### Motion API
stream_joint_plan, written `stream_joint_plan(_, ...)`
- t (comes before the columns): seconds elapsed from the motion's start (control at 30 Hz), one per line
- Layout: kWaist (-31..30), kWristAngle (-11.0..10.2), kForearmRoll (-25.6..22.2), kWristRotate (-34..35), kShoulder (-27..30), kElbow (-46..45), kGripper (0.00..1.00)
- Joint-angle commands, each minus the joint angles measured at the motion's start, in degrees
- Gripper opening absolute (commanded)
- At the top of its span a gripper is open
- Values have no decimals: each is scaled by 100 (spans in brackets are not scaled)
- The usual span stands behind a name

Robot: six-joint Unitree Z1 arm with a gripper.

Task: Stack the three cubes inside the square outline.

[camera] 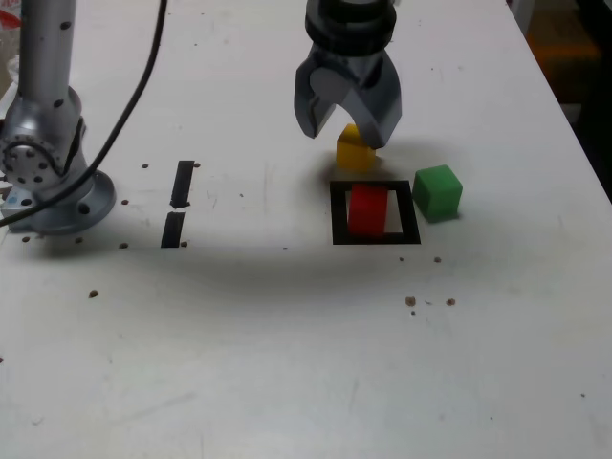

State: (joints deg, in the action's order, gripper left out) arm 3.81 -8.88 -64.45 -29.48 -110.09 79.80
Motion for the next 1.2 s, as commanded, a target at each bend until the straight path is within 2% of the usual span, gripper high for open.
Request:
stream_joint_plan(0.0, 70, 0, 44, -38, -91, 18, 74)
stream_joint_plan(0.67, 286, 71, 310, -163, -587, 81, 73)
stream_joint_plan(0.77, 304, 67, 317, -163, -612, 86, 64)
stream_joint_plan(0.97, 331, 38, 333, -164, -597, 93, 30)
stream_joint_plan(1.07, 331, 38, 349, -168, -582, 83, 21)
stream_joint_plan(1.17, 331, 42, 350, -175, -564, 72, 19)
